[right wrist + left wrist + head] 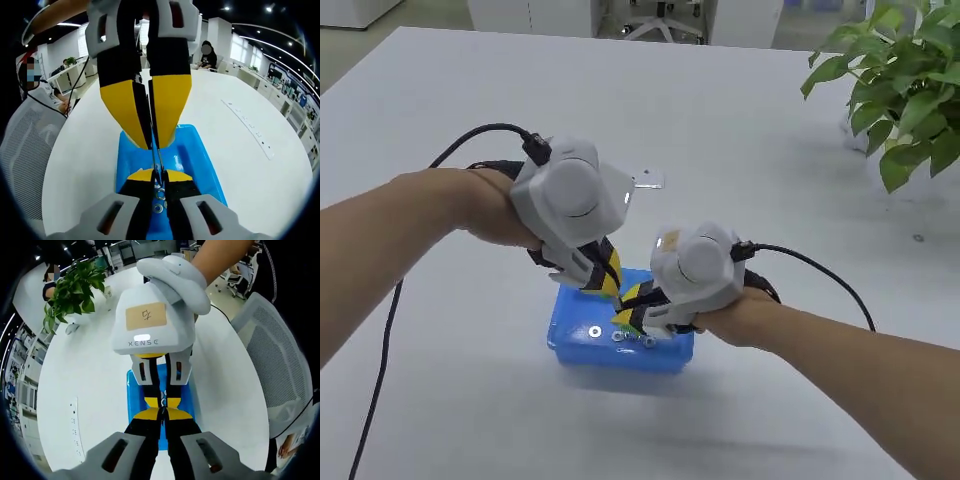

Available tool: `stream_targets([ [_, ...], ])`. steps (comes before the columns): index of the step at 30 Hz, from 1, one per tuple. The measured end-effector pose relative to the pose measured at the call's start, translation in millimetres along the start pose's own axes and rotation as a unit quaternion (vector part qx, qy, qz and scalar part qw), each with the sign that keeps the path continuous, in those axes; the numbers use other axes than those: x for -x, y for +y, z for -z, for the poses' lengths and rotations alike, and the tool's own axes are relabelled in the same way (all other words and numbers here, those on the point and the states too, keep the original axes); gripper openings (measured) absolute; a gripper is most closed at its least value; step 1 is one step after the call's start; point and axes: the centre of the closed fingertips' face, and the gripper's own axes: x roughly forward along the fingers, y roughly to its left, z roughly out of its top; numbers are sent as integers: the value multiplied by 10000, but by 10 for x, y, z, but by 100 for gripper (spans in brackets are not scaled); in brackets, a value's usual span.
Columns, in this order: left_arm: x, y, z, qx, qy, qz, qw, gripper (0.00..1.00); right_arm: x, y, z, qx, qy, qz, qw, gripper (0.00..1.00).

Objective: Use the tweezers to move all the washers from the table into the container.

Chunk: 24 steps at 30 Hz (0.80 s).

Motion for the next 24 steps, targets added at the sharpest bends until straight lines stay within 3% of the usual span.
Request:
stream_targets([
  [15,184,-151,-178,-274,-126,-8,9995,7,194,150,-141,250,-178,160,9994,7],
  [20,215,-183,-198,-318,-128,3,9994,7,248,189,-167,363,-175,194,9990,7],
  [24,211,-230,-142,-355,28,34,9994,8,293,234,-201,422,-228,232,9986,7],
])
